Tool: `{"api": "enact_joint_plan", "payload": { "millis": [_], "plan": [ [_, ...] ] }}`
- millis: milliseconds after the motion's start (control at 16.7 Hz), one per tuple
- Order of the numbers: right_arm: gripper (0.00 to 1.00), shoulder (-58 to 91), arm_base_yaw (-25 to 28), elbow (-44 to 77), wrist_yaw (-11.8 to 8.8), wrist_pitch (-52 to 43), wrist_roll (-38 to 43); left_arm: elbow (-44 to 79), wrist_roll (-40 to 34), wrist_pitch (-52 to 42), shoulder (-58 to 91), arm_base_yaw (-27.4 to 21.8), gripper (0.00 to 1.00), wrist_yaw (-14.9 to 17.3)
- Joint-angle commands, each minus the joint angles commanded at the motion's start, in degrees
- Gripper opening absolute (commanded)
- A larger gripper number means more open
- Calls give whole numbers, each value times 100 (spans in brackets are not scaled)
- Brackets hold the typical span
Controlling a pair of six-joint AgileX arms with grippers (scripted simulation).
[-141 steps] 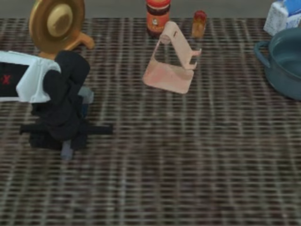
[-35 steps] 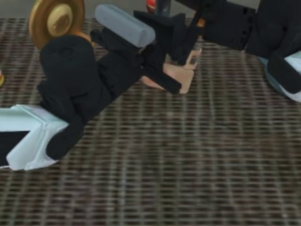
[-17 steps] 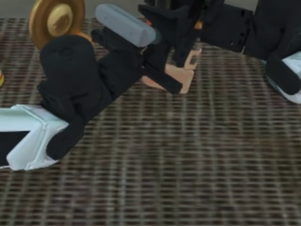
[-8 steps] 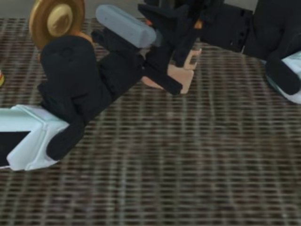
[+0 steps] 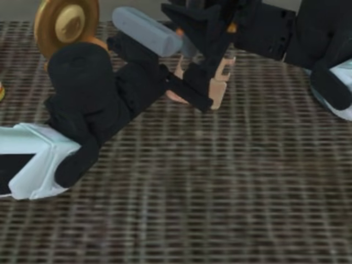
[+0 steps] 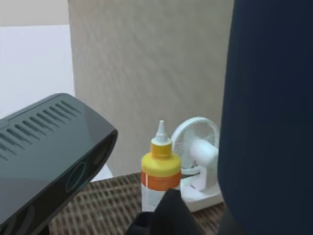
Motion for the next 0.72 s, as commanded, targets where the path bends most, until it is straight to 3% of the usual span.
{"api": "enact_joint_plan", "payload": {
  "millis": [360,720],
  "plan": [
    [0,-36,-22,17,4,-2,-1,-46,10,-1,13,20,100,-7],
    [0,-368,-505,-358,-525,75,39,-1090,2,-140,-1191,297,100,136]
  ]
}}
